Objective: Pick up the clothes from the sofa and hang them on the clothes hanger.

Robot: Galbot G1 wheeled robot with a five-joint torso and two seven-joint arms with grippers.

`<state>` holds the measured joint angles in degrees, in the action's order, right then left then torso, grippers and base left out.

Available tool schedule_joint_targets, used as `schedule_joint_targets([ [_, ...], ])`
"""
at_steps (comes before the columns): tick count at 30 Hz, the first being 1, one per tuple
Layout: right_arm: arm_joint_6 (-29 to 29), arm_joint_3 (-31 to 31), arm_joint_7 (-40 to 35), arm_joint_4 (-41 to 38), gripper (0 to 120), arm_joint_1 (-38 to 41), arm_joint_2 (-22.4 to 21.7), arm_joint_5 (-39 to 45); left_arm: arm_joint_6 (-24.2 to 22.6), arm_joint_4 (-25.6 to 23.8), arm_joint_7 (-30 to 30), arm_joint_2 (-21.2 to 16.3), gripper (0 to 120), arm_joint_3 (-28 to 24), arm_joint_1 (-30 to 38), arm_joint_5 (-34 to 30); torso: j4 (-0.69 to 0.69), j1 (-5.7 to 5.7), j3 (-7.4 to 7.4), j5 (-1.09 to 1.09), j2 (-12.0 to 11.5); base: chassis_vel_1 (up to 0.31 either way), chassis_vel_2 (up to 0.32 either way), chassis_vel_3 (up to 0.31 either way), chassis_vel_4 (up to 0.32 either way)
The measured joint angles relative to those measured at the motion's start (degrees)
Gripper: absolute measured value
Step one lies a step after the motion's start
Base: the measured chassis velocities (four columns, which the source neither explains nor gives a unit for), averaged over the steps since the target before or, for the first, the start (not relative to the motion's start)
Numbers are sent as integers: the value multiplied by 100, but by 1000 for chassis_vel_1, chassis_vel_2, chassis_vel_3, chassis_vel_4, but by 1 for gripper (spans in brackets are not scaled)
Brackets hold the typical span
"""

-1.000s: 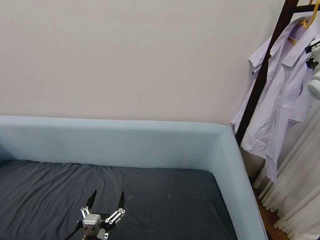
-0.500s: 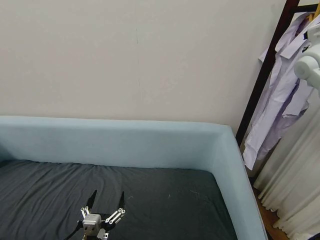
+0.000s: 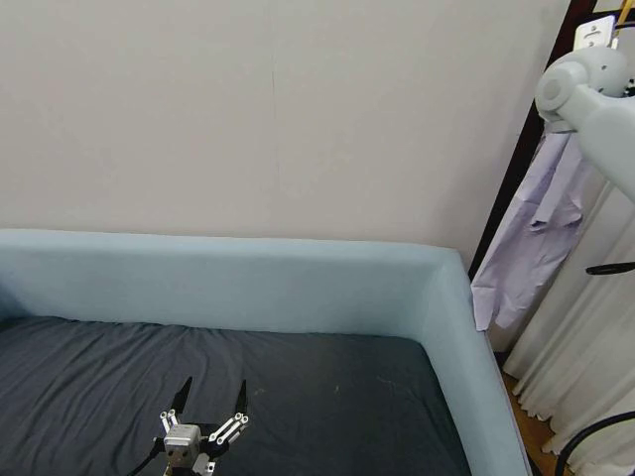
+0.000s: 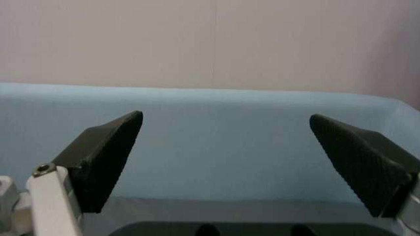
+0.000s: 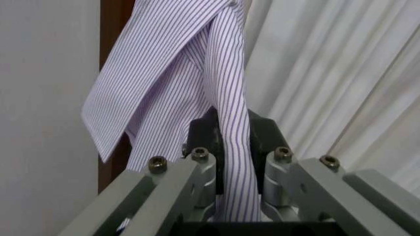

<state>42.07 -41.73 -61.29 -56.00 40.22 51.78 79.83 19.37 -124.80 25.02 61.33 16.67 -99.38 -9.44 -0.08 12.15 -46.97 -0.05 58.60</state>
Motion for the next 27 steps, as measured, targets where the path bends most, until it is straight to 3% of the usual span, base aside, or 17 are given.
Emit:
schedule_joint_targets([
  [2,-2,-20,6,21,10,3,19,16,0,0,0,0,100,0,0,0,0,0,0,0,0,0,0,0,0],
  [8,-12,-98,124,-261,31,-67,-144,19,0,0,0,0,100,0,0,0,0,0,1,0,0,0,0,0,0],
  [12,-16,103,239,-977,48,-328,-532,-378,0,0,0,0,100,0,0,0,4,0,0,0,0,0,0,0,0],
  [14,-19,175,318,-1232,52,-409,-673,-561,0,0,1,0,100,0,0,0,3,0,0,0,0,0,0,0,0],
  [17,-130,575,555,-2498,67,-855,-1330,-1207,-1,0,-2,0,100,0,0,0,0,0,1,2,0,0,0,0,0],
  [20,-263,796,644,-3079,72,-1090,-1599,-1420,0,0,1,0,100,0,0,0,-1,0,1,2,0,0,0,0,0],
  [23,-735,1666,1068,-4453,89,-1904,-2419,-1563,-1,0,-2,-1,100,0,1,0,4,-1,2,-1,1,0,0,0,0],
  [24,-735,1666,1068,-4453,89,-1904,-2419,-1563,-1,0,-2,-1,100,0,1,0,4,-1,2,-1,1,0,0,0,0],
  [25,-1216,2440,1591,-5145,94,-2677,-2968,-1705,-1,0,3,0,100,0,0,-1,0,-1,2,1,1,0,0,0,0],
  [27,-2039,2981,2455,-5959,99,-3754,-3692,-1797,-1,1,-2,0,100,0,0,0,-8,-2,3,5,2,0,0,0,0],
])
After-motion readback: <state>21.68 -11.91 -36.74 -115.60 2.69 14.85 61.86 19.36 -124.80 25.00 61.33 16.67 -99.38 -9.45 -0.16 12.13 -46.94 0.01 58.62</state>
